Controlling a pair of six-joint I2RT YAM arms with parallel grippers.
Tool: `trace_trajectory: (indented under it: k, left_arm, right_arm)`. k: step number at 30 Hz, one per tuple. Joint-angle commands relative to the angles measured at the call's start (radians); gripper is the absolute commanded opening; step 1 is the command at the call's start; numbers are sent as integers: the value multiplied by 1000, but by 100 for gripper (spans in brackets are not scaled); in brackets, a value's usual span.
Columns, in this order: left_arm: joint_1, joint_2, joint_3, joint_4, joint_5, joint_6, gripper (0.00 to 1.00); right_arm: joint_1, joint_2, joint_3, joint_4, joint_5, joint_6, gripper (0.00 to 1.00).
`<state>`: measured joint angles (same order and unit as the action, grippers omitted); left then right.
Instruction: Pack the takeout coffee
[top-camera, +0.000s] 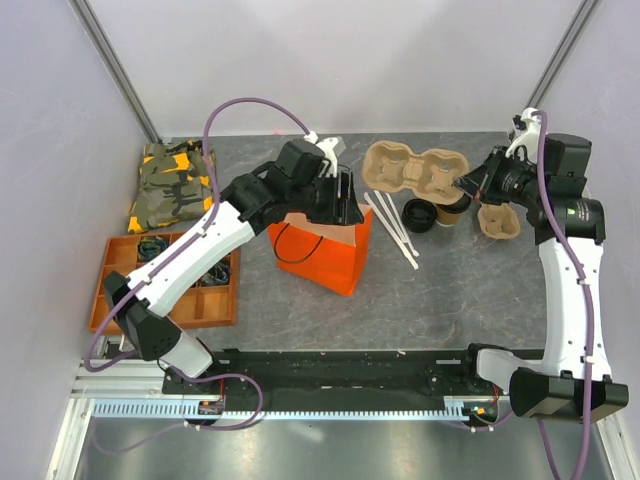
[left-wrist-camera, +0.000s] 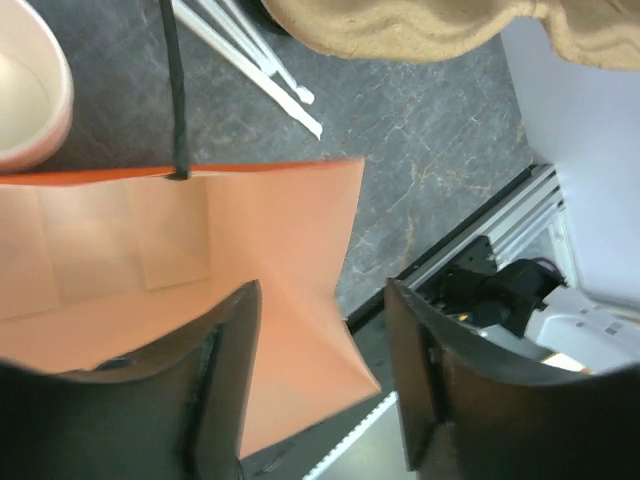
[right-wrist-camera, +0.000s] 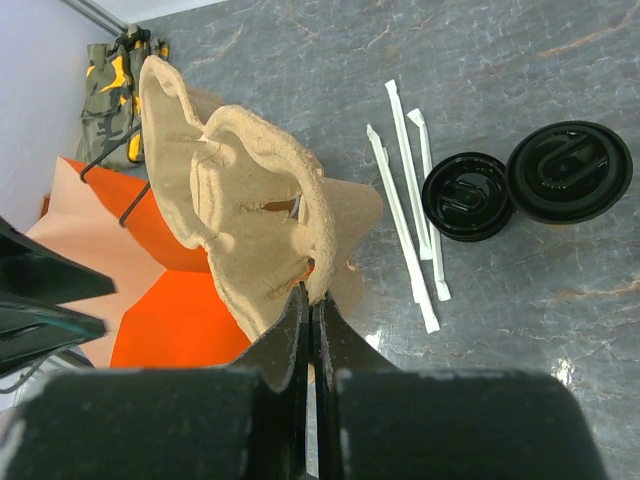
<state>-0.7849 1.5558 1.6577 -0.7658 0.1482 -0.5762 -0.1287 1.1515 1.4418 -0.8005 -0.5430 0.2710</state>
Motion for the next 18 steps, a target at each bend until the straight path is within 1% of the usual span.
trace_trajectory:
  k: [1,2,3,5,6,7,9,10,11,12,16,18]
  left_arm:
    - [65,-150,57,45,56,134,71]
    - [88,-187,56,39,76,154,76]
    - [146,-206,56,4,103,174,77]
    - [209,-227,63,-39,120,254,78]
    - [263,-243,68,-82,102,281,79]
    - [285,-250,65,-95,94,338,79]
    - [332,-257,63,-127,38,381,80]
    - [338,-254,56,-141,24,428,80]
    - [343,-244,56,-156,-23,447,81]
    - [349,-220,57,-170,-30,458,81]
    - [362,-166,54,-199,-30,480,77]
    - [362,-155,48,-194,4,481,75]
  right_arm:
    - [-3,-38,61,-34,-5,-15,0]
    - [-3,-47,63,-34,-5,-15,0]
    - [-3,-58,66,-34,-5,-12,0]
    - [-2,-90,81,-34,-5,-7,0]
    - [-2,-98,89,-34,-3,-1,0]
    - [-3,-111,103,-34,-6,8,0]
    - [-3,-130,115,-37,-8,19,0]
    - [-3,-134,129,-39,-9,20,0]
    - [-3,-139,135,-42,-17,26,0]
    - [-3,-147,140,-43,-24,31,0]
    - [-3,-156,166,-63,-80,60,0]
    - [-2,-167,170,-69,-110,71,0]
